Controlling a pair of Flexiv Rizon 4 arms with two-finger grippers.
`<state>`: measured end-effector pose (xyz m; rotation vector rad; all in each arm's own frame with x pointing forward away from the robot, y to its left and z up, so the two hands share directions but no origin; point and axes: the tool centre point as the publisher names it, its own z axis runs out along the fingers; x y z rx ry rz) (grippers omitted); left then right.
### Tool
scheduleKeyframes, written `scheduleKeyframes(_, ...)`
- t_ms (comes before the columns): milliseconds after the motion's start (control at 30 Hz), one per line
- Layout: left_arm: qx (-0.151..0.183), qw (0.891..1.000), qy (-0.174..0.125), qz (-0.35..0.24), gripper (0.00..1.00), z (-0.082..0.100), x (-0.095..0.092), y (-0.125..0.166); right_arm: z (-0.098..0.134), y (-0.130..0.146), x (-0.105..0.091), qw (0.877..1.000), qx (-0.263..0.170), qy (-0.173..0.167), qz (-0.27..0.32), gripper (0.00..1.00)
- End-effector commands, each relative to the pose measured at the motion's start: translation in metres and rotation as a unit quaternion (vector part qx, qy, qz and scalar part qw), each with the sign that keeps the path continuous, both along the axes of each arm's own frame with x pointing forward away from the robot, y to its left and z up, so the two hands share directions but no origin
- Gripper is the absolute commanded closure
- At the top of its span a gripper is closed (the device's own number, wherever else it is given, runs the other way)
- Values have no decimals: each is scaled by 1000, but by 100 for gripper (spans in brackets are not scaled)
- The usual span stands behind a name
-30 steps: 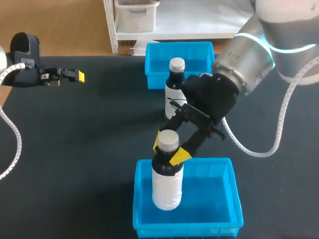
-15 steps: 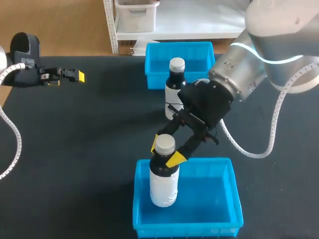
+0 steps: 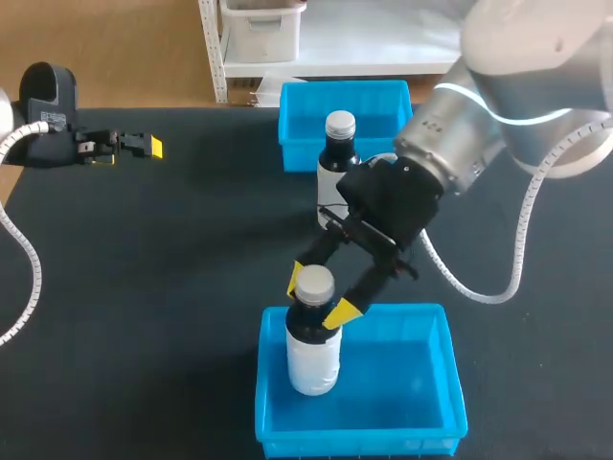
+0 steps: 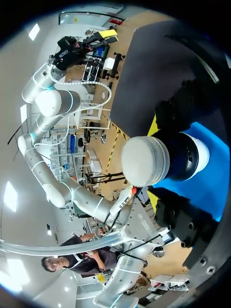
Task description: Pick up the bottle, and place it in the far bin if it is heavy, or in the near bin if it is light.
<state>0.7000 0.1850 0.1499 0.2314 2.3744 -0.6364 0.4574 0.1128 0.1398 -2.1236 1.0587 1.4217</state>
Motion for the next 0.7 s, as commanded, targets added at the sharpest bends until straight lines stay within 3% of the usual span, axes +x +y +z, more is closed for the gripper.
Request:
scheduleKeyframes(33, 0, 1000, 0, 0, 0, 0, 0, 0, -1, 0, 5, 1000, -3, 5, 3, 0)
scheduleKeyframes(200, 0, 1000, 0, 0, 0, 0, 0, 0, -2, -8, 13, 1000, -11, 8, -7, 0)
scheduleKeyframes(367, 0, 1000, 0, 0, 0, 0, 0, 0, -3, -30, 33, 999, -28, 9, -40, 0)
scheduleKeyframes(600, 0, 1000, 0, 0, 0, 0, 0, 0, -1, -71, 79, 991, -47, 1, -123, 0)
scheduleKeyframes(700, 0, 1000, 0, 0, 0, 0, 0, 0, 2, -91, 107, 985, -47, -8, -167, 0)
